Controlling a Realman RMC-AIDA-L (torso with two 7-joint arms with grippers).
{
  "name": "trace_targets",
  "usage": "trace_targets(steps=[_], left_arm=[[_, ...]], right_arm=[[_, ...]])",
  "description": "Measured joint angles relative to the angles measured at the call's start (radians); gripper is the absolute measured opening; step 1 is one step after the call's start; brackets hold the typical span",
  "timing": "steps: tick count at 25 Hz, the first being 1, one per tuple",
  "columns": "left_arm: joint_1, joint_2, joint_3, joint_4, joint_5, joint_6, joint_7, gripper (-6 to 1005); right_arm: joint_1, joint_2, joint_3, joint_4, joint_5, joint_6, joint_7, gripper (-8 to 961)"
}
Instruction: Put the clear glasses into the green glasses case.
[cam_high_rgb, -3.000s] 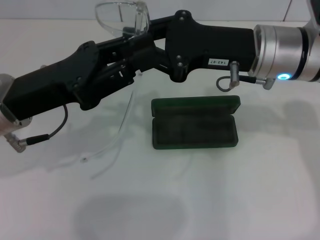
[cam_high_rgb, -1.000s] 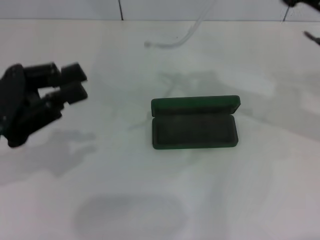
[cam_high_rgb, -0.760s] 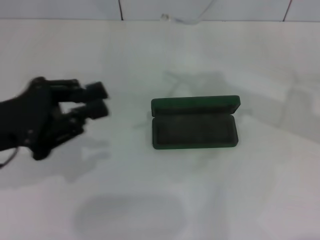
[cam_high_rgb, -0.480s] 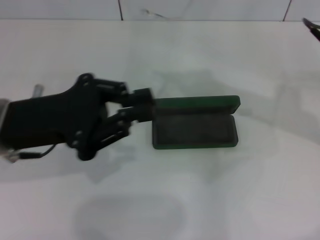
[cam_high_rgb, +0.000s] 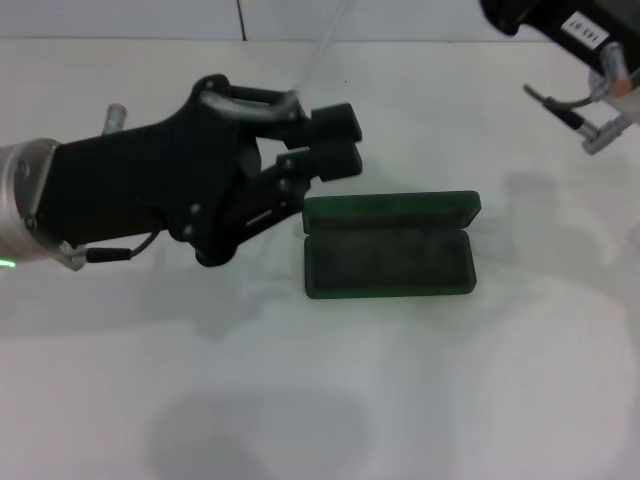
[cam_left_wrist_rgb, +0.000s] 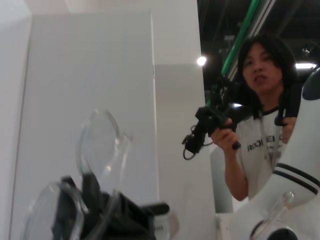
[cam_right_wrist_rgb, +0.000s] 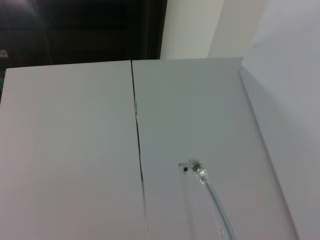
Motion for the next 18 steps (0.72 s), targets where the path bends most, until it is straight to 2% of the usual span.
trace_targets(steps=[3,18], left_arm=[[0.005,0.0,0.0,0.0,-0.023,0.0,0.008,157],[0.034,0.0,-0.003,-0.026,-0.092,-0.002,0.033,158]], right_arm=[[0.004,0.0,-0.04,0.008,0.015,0.004,-0.007,108],[0.008,0.0,-0.093,0.025,-0.004,0.053,-0.02,108]])
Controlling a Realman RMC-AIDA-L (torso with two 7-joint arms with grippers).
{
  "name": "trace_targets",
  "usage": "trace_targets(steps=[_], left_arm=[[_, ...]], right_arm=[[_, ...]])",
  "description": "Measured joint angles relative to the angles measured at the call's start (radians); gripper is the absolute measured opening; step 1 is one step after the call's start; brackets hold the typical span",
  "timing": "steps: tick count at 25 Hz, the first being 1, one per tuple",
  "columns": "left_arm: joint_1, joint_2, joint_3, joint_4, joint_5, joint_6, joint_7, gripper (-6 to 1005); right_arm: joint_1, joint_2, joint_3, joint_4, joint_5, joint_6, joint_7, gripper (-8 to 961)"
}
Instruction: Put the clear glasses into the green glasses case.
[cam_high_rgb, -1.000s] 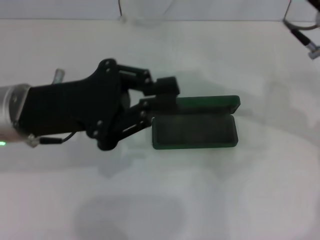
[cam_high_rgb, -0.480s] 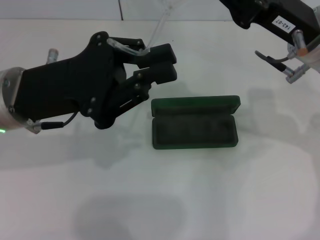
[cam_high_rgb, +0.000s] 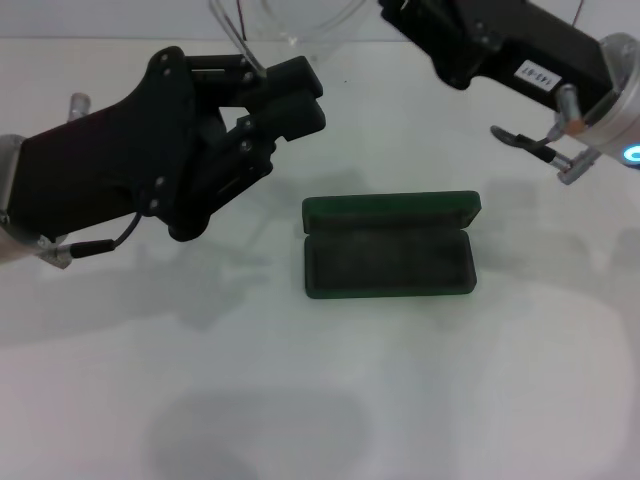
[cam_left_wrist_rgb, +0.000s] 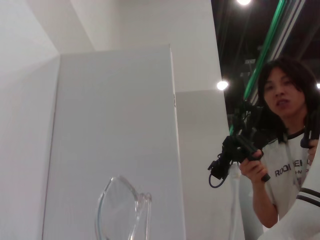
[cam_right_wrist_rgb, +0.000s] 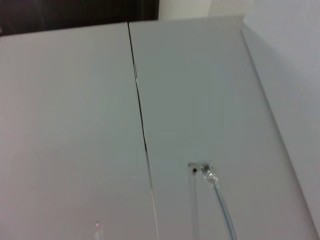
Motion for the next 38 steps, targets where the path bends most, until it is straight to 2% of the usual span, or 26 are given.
trace_targets(steps=[12,25,38], left_arm=[[-0.006,-0.001,0.006,-0.011,0.002,-0.004,0.0,158],[0.002,-0.004,0.002,-0.039,-0.001,-0.003,0.0,159],[0.003,0.003,0.011,-0.044,0.013,0.007,0.0,160]], right_arm=[[0.027,0.0,-0.11,-0.01,0.004,0.06,-0.012,108],[0.028,0.0,-0.137,-0.014,0.025,0.074,-0.018,107],[0.017,0.0,-0.139,-0.001,0.068,0.084,-0.061,107]])
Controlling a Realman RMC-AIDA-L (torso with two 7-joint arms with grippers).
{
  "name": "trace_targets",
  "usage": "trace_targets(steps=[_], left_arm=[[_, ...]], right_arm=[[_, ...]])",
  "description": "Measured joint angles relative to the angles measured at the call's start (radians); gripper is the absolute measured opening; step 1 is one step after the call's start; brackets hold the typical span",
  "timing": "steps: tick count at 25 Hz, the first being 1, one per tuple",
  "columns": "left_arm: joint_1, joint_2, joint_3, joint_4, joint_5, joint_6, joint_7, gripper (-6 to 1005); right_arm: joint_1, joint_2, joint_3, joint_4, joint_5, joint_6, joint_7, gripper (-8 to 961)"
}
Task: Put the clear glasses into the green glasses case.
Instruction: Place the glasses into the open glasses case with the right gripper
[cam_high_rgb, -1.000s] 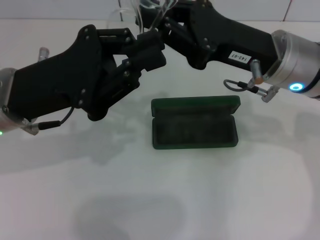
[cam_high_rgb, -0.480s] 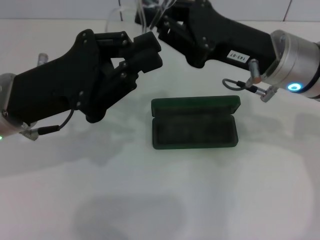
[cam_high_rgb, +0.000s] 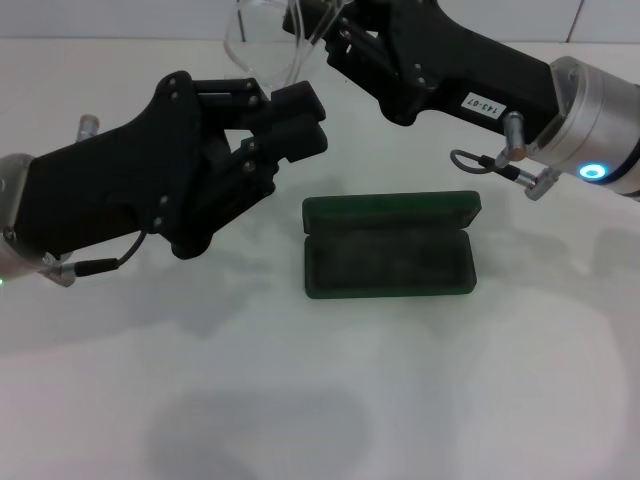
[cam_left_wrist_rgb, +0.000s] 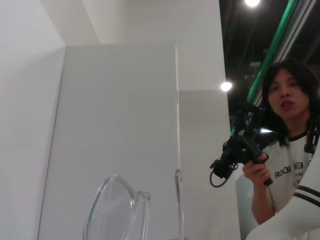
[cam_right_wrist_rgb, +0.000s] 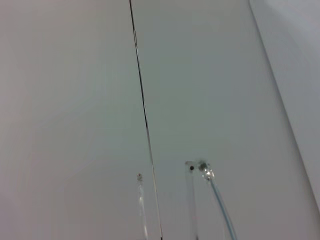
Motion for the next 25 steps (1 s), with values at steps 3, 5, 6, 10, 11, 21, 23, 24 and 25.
trace_targets(steps=[3,5,6,10,11,21,23,24,25], left_arm=[[-0.002,0.0,-0.004,-0.003,-0.003,0.0,0.0,160],[-0.002,0.0,-0.006,-0.003,-0.006,-0.002,0.0,160],[-0.002,0.0,-0.006,-0.003,-0.007,-0.004,0.001,160],[-0.004,0.0,-0.007,-0.003,-0.008,-0.007,0.016,160],[-0.003,-0.001,-0.007,-0.003,-0.008,-0.007,0.019,160],[-0.001,-0.004,-0.007,-0.005,-0.015,-0.011,0.034,161],[-0.001,-0.004,-0.008,-0.005,-0.015,-0.013,0.038,161],[-0.001,-0.004,-0.008,-0.005,-0.015,-0.015,0.039,161],[-0.001,-0.004,-0.008,-0.006,-0.016,-0.017,0.04,161]], right_arm=[[0.003,0.0,-0.008,0.0,-0.001,0.004,0.0,107],[0.005,0.0,-0.02,0.0,-0.001,0.009,-0.001,107],[0.005,0.0,-0.022,-0.002,-0.001,0.013,-0.001,107],[0.01,0.0,-0.044,-0.007,-0.002,0.028,-0.001,107],[0.013,0.0,-0.051,-0.009,-0.003,0.032,-0.001,107],[0.035,0.0,-0.092,-0.019,-0.008,0.059,-0.001,107],[0.036,0.0,-0.104,-0.027,-0.008,0.069,-0.005,107],[0.037,0.0,-0.112,-0.031,-0.008,0.076,-0.009,107],[0.037,0.0,-0.12,-0.038,-0.008,0.084,-0.015,107]])
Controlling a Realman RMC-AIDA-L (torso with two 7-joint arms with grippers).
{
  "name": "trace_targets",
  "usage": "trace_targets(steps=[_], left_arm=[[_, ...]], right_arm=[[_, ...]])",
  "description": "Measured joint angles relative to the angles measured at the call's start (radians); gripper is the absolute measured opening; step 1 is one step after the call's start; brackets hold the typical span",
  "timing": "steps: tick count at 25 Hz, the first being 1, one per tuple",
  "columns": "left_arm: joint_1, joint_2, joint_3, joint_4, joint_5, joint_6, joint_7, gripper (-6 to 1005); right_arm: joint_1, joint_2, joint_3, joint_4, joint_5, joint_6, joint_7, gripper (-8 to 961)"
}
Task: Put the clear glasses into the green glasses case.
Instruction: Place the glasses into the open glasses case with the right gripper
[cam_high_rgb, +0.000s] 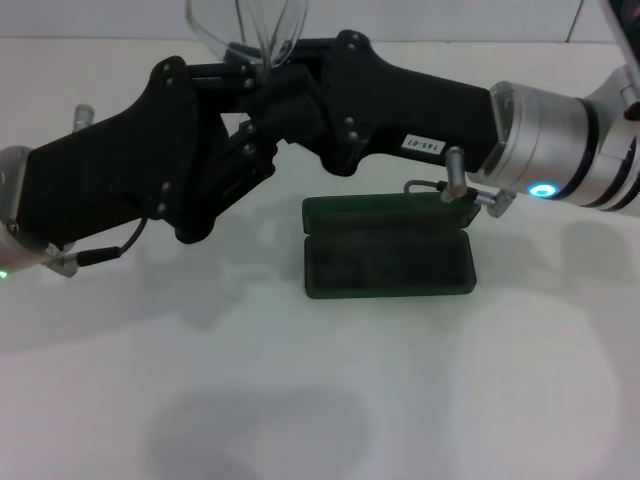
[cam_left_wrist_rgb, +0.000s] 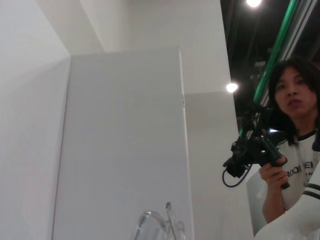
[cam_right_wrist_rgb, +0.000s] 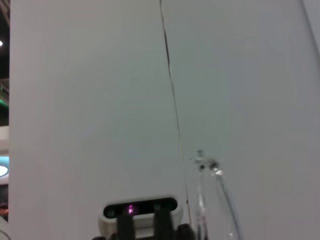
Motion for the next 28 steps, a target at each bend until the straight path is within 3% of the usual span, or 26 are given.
trace_targets(steps=[22,24,28], left_arm=[[0.016,0.006,-0.011,-0.016,-0.007,-0.002,0.0,163],[0.027,0.012,-0.011,-0.015,-0.007,-0.001,0.0,163],[0.068,0.044,-0.012,-0.007,-0.03,0.003,-0.009,163]], right_arm=[[-0.04,-0.001,0.038,-0.016,0.007,0.028,-0.037,106],[-0.059,-0.005,0.067,-0.017,0.004,0.024,-0.038,106],[-0.132,-0.024,0.157,-0.078,-0.02,-0.008,-0.031,105]])
